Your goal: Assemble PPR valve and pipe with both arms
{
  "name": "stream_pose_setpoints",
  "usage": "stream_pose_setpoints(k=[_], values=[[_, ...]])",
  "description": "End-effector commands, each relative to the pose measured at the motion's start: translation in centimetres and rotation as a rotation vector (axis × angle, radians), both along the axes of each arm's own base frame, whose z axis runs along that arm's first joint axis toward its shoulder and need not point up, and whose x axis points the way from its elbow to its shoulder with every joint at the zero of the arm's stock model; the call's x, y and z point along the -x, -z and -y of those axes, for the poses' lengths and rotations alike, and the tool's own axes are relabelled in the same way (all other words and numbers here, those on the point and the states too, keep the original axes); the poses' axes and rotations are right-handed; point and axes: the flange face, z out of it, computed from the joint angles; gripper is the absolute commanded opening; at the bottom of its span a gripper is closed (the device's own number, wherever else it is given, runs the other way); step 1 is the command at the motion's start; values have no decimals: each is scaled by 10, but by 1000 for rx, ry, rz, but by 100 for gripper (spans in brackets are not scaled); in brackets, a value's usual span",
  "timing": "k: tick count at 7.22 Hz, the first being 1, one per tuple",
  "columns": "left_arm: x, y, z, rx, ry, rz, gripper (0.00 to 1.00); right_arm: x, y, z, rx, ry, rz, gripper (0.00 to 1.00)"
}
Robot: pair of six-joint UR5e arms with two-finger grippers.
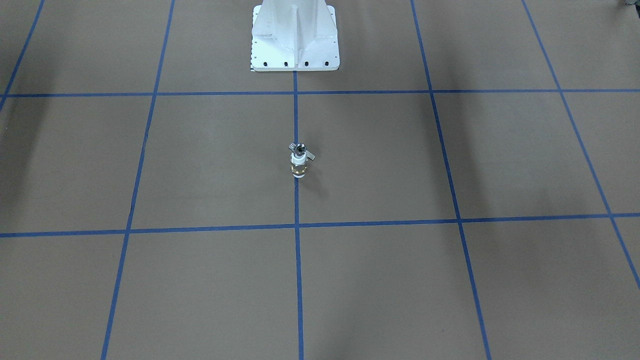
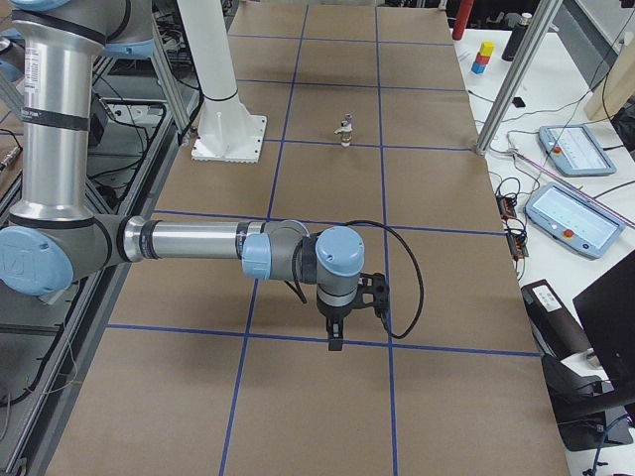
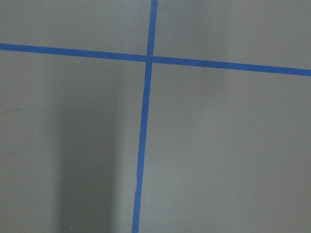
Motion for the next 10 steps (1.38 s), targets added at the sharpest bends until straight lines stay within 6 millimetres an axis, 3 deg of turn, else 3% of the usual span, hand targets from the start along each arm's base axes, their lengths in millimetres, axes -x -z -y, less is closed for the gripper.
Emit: stream_pose_setpoints(k=[1, 10], values=[[1, 1, 0, -1, 2, 0, 100, 0, 1, 1, -3, 0, -1, 100], [1, 1, 1, -3, 2, 0, 100, 0, 4, 4, 0, -10, -1, 100]])
